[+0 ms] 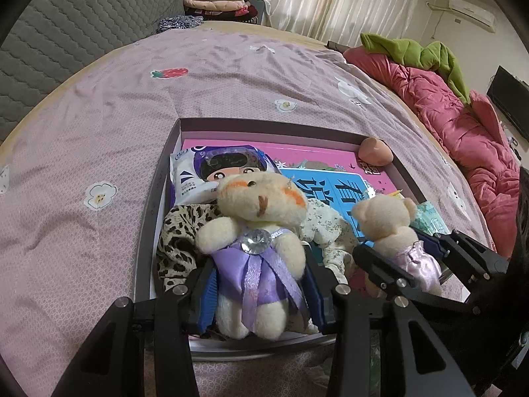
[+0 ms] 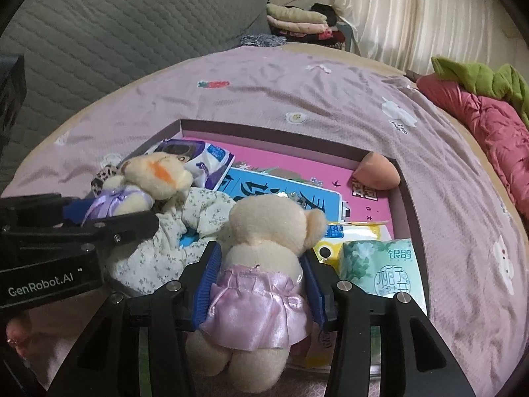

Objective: Organize soft objects
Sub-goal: 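Lower both teddy bears into the box and open both tools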

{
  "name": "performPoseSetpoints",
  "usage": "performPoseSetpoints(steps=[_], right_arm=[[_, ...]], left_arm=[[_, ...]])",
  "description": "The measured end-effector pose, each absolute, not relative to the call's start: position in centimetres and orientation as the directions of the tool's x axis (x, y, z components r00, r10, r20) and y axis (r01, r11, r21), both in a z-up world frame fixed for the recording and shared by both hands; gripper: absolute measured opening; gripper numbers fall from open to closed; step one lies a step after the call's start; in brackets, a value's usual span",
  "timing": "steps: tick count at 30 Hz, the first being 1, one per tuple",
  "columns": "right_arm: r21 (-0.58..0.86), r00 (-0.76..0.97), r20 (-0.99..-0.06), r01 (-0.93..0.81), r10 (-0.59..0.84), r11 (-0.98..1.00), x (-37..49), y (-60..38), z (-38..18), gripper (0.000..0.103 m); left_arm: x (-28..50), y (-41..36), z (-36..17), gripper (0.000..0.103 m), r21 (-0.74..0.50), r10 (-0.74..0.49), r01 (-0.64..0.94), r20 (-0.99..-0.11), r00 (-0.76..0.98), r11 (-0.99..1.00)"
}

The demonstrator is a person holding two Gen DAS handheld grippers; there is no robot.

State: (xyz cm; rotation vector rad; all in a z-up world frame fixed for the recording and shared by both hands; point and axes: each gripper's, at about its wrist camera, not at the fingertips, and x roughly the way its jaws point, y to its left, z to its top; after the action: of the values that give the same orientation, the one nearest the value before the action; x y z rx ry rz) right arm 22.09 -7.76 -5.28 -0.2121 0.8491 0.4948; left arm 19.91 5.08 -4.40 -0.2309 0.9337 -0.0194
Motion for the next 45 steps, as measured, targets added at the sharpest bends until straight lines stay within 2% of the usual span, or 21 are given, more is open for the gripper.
performPoseSetpoints(steps=[6, 14, 28, 36, 45], right_arm=[[0.004, 0.532, -0.783, -0.515, 0.324, 0.857, 21.9, -7.2, -5.7, 0.056], [-0.059, 0.568, -0.762, -0.538, 0.31, 0.841, 21.3, -6.7, -5.2, 0.068], [-0.064, 0.651, -0.696, -0.476, 0.303, 0.877, 21.8, -9.6, -1.9, 0.069], [-0.079, 0.685, -0.678, -0.43, 0.268, 0.899, 22.0, -10.9, -1.2, 0.07], [-0.082, 0.718, -0.655, -0.379, 0.237, 0.922, 21.8, -12.7, -0.4, 0.07]], left_arm=[[19.9, 5.1, -4.4, 0.045, -0.211, -0.12, -0.084, -0.793, 0.597, 0.974], [19.9, 5.1, -4.3, 0.046, -0.211, -0.12, -0.085, -0.794, 0.595, 0.974], [20.1, 5.5, -3.9, 0.048, -0.202, -0.11, -0.092, -0.799, 0.592, 0.975], [19.6, 5.3, -2.8, 0.056, -0.192, -0.105, -0.072, -0.771, 0.628, 0.979], [18.7, 5.3, -1.2, 0.057, -0.184, -0.105, -0.046, -0.729, 0.677, 0.982]])
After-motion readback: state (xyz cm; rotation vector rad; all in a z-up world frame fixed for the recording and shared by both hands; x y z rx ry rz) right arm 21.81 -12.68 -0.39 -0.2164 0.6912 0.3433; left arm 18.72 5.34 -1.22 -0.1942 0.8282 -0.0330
